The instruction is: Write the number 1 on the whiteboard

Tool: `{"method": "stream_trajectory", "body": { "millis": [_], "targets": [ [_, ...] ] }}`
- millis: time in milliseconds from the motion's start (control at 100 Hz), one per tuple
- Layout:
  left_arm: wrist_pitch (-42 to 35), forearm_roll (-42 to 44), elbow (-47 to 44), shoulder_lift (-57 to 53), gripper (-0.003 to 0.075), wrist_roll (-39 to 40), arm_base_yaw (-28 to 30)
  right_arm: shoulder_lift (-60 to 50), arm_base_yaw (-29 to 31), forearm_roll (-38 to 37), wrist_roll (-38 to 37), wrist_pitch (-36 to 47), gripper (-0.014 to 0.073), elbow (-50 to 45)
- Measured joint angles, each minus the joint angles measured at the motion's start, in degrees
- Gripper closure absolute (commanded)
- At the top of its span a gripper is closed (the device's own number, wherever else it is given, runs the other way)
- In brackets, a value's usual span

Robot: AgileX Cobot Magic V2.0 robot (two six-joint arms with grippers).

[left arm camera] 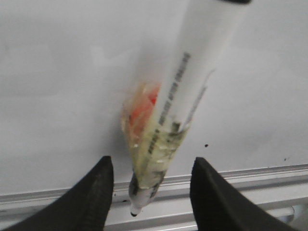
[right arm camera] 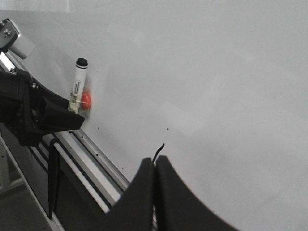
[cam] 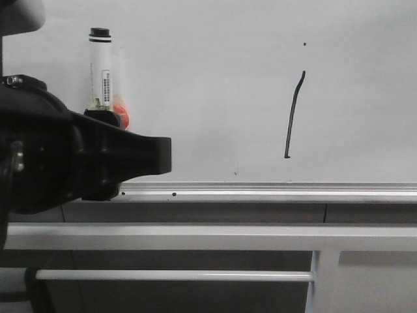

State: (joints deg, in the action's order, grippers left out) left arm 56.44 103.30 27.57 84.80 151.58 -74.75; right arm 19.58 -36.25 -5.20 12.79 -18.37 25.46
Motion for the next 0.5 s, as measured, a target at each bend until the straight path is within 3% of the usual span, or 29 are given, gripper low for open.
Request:
{"method": "stream_trajectory", "body": {
  "millis": [300, 420, 500],
  "targets": [
    [1.81, -0.5, -0.26, 0.0, 0.0387, -0.8, -2.71, 0.0, 0.0, 0.0, 0.0, 0.0, 0.0646, 0.0],
    [4.77, -6.4, -0.99, -1.08, 0.0391, -1.21, -5.12, 0.0, 0.0, 0.0, 0.0, 0.0, 0.0646, 0.0],
    [7.66, -9.45, -1.74, -2.81, 0.045, -2.58, -7.34, 0.0, 0.0, 0.0, 0.0, 0.0, 0.0646, 0.0]
  ]
}}
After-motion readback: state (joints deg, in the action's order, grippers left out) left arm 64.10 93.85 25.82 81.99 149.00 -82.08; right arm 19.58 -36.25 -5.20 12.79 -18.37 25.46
